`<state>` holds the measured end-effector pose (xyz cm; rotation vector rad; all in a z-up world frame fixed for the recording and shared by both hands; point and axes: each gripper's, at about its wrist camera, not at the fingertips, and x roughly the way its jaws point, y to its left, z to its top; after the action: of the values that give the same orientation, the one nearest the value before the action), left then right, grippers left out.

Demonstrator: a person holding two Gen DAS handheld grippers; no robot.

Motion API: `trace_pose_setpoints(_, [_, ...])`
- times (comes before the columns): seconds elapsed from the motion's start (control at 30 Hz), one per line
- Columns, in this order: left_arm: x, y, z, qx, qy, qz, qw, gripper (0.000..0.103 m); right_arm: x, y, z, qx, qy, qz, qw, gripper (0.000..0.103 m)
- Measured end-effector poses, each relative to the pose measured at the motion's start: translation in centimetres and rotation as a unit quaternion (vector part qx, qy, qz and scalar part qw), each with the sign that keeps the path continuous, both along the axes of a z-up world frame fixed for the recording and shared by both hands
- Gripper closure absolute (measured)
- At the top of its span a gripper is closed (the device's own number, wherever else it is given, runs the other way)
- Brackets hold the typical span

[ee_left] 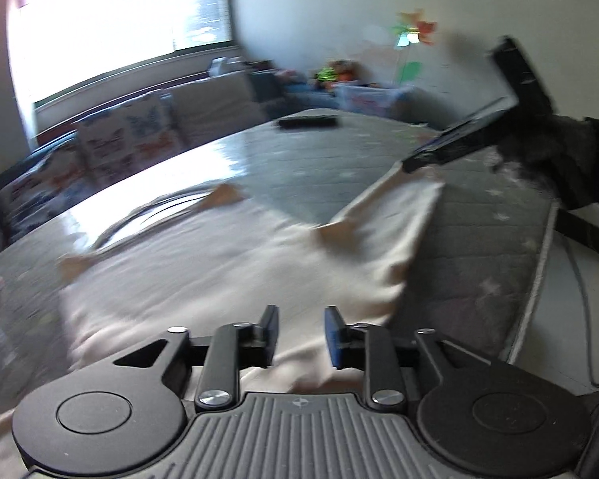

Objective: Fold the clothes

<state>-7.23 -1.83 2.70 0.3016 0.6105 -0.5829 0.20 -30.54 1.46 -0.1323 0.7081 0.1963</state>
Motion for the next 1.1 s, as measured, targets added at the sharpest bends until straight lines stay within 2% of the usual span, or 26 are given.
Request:
trace_pose_setpoints(0.13, [-0.5,2.4,-0.2,0.003,0.015,0.031,0.9994,0.066,-0.7,4.1,0.5,0.020,0.016,0.084,0.996,0.076])
trace_pose_setpoints(0.23, [-0.9,3.2,-0.8,0.003,0.029,0.030,0.9991,0.065,-1.3,7.1,0.5,0.030,0.029,0.144,0.989,0.076])
trace_pose_setpoints(0.37, [-1.4,3.5,-1.5,0.006,0.043,0.025,0.9988,0.065,-2.6,11.5,0.3,0.043,0.050,0.231,0.971,0.069])
trace_pose_setpoints(0.47, [-1.2,3.9,-2.1,0.006,0.054,0.033,0.9980,0.066,-3.5,14.1,-0.1,0.042,0.062,0.279,0.957,0.069])
trace_pose_setpoints(0.5, [-1.1,4.1,-2.3,0.005,0.058,0.038,0.9976,0.073,-3.7,14.8,-0.3,0.042,0.067,0.291,0.954,0.069])
trace_pose_setpoints(0.53, [-1.1,4.2,-2.4,0.002,0.061,0.042,0.9972,0.085,-3.8,15.5,-0.7,0.042,0.073,0.301,0.950,0.069])
trace_pose_setpoints(0.6, [-1.1,4.4,-2.6,-0.002,0.069,0.046,0.9966,0.096,-4.0,16.6,-1.3,0.036,0.082,0.316,0.944,0.070])
trace_pose_setpoints(0.63, [-1.2,4.5,-2.6,-0.005,0.069,0.045,0.9966,0.097,-4.1,17.0,-1.6,0.033,0.085,0.321,0.943,0.071])
trace_pose_setpoints(0.67, [-1.5,4.6,-2.5,-0.007,0.070,0.043,0.9966,0.097,-4.1,17.3,-1.9,0.030,0.087,0.324,0.942,0.072])
trace_pose_setpoints(0.7, [-1.7,4.6,-2.3,-0.008,0.070,0.041,0.9967,0.098,-4.2,17.6,-2.2,0.027,0.090,0.325,0.941,0.081])
trace_pose_setpoints(0.73, [-1.9,4.7,-2.3,-0.008,0.070,0.040,0.9967,0.098,-4.2,17.8,-2.5,0.021,0.092,0.325,0.941,0.086])
trace_pose_setpoints(0.77, [-1.9,4.8,-2.3,-0.009,0.073,0.040,0.9965,0.098,-4.3,17.8,-2.6,0.016,0.094,0.325,0.941,0.087])
trace_pose_setpoints(0.9, [-1.9,5.2,-2.6,-0.014,0.088,0.040,0.9952,0.097,-4.6,17.3,-2.5,0.014,0.105,0.339,0.935,0.087])
trace_pose_setpoints(0.93, [-1.9,5.4,-2.3,-0.018,0.088,0.040,0.9952,0.094,-4.7,17.2,-2.3,0.010,0.105,0.344,0.933,0.086])
trace_pose_setpoints(1.0, [-2.0,5.7,-1.5,-0.025,0.078,0.039,0.9959,0.093,-4.6,16.8,-1.7,0.015,0.104,0.346,0.932,0.082])
trace_pose_setpoints(1.1, [-1.9,6.4,0.0,-0.034,0.055,0.047,0.9968,0.093,-4.3,16.6,-0.7,0.030,0.095,0.349,0.932,0.081])
